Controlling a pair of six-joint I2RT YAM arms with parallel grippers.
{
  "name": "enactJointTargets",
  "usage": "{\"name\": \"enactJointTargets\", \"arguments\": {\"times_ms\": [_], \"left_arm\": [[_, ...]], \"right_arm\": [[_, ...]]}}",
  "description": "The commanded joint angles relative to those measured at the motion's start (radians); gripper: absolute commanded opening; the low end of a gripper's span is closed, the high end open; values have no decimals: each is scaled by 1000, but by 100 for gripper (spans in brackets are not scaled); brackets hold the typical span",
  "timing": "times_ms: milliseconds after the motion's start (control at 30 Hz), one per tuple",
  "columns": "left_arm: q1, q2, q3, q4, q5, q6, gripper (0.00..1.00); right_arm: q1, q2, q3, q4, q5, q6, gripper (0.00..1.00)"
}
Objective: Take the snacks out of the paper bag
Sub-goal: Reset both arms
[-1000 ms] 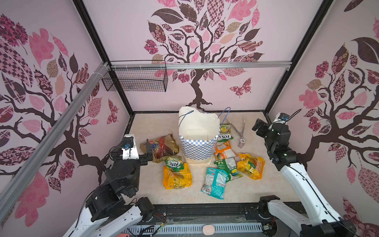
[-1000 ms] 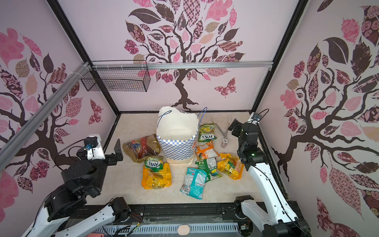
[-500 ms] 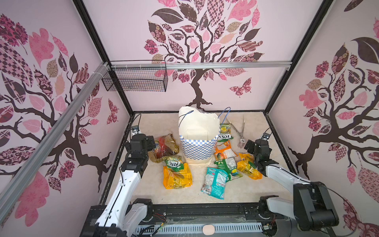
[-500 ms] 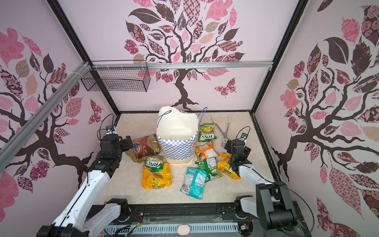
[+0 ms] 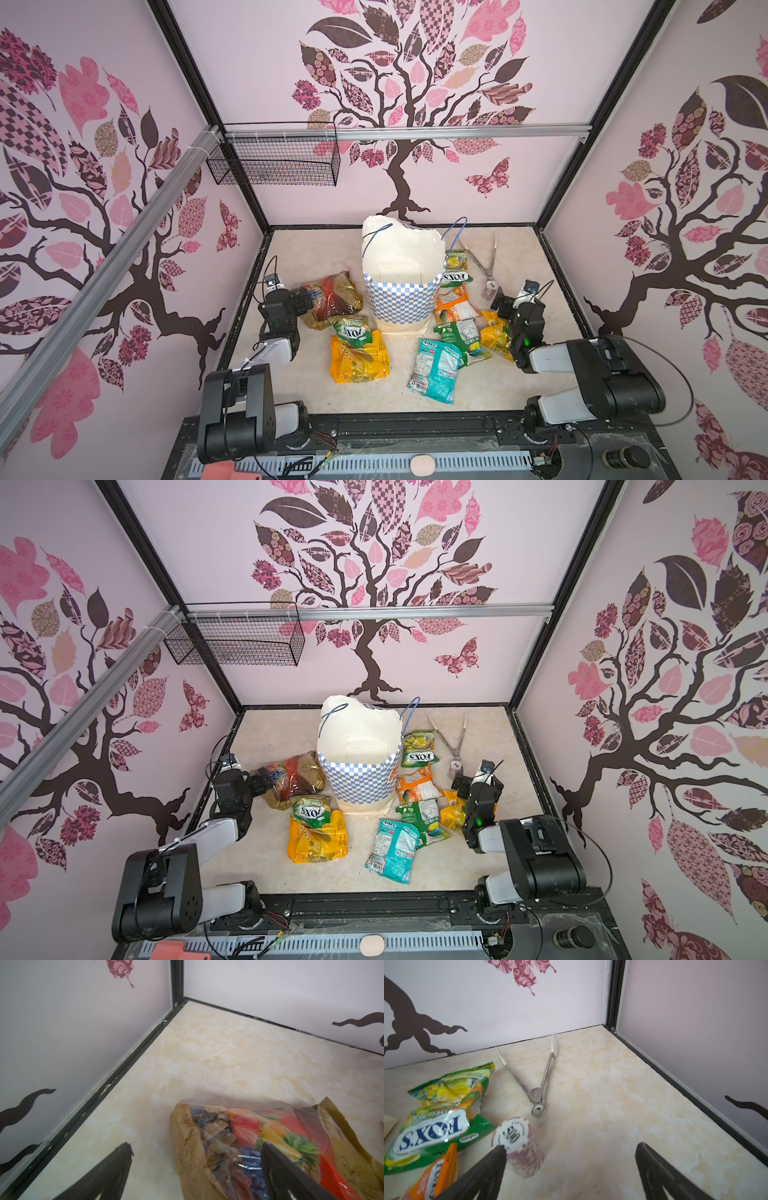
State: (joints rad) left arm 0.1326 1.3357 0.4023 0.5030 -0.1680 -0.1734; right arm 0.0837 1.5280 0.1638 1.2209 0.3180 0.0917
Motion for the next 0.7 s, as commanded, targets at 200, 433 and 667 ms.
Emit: {"name": "enactJointTargets", "arguments": {"times_ms": [200, 433, 667], "left_arm": [[-51, 217, -55, 423, 197, 109, 99], [-98, 213, -6, 314, 114, 136, 99], [-130, 229, -21, 381, 47, 150, 99]], "right_arm": [[-9, 52, 91, 31, -2, -20, 100], [-8, 41, 97, -3, 3, -15, 100], [-7, 41, 96, -4, 3, -15, 99]]}}
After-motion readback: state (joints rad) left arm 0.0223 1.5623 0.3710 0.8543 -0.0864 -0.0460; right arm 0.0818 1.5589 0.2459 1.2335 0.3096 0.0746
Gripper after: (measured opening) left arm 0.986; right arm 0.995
